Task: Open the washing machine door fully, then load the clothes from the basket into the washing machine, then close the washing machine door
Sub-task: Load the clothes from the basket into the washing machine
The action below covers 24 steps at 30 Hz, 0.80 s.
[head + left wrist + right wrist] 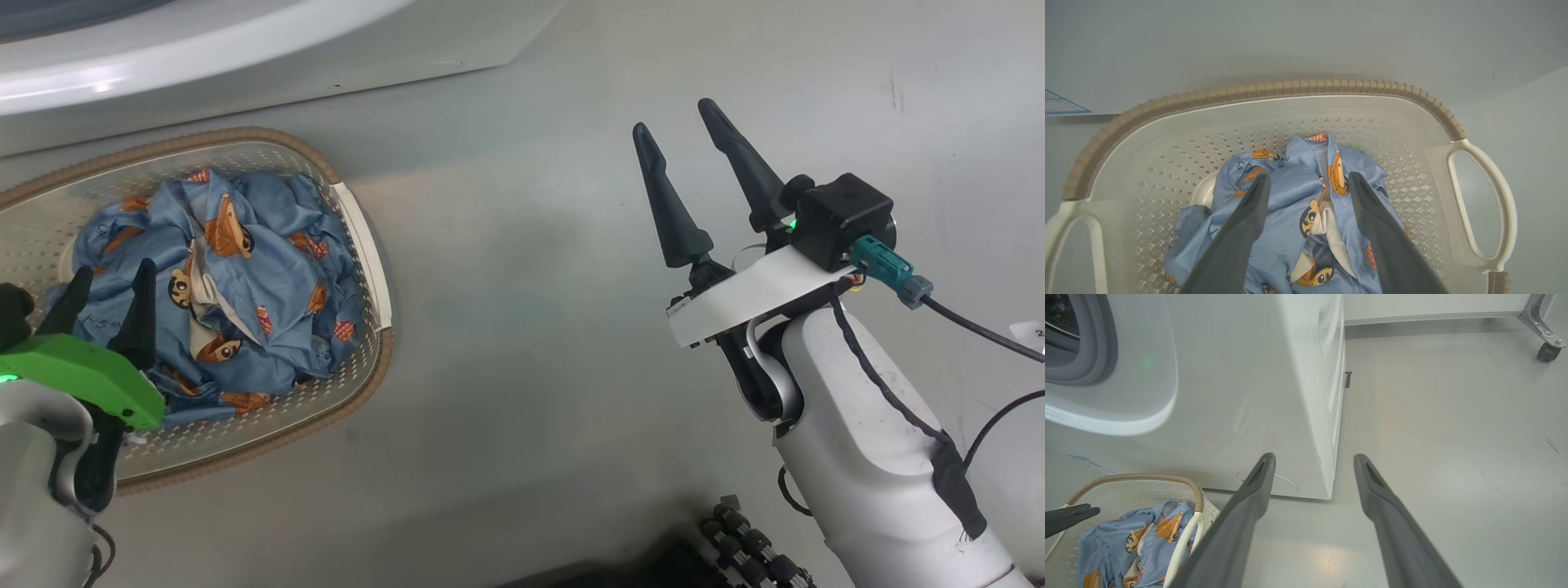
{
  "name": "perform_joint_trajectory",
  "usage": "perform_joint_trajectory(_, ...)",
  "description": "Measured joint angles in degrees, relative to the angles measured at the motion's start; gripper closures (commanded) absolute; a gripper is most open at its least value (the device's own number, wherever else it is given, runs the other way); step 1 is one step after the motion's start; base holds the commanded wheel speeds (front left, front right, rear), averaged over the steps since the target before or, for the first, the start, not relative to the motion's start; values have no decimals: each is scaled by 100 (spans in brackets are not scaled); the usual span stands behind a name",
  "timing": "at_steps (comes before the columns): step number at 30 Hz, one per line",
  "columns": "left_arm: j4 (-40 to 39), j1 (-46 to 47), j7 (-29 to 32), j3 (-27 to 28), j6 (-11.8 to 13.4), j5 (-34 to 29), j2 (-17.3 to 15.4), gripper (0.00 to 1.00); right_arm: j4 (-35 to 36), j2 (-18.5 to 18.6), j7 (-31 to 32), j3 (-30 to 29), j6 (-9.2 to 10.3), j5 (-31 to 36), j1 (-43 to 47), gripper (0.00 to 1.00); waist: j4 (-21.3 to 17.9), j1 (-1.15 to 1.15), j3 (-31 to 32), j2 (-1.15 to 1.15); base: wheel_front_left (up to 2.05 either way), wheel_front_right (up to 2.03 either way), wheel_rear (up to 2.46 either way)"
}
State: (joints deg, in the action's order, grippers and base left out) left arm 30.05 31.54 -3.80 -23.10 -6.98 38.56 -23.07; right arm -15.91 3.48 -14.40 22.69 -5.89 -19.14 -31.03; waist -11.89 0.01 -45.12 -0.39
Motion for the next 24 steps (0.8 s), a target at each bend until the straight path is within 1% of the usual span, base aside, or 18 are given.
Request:
perform_joint_trajectory(5,242,151,133,-136,0,177,-58,0,103,-3,0,93,42,-88,-104,0,-125,0,-158,0,0,0,0)
perform_joint_trajectory(16,581,594,279,-489,0,286,-193,0,316,-9,0,294,180,-308,-215,0,-342,0,-492,0,0,0,0)
perform_joint_trajectory(24,893,844,389,-576,0,491,-368,0,439,-15,0,479,252,-374,-249,0,-492,-1,-705,0,0,0,0)
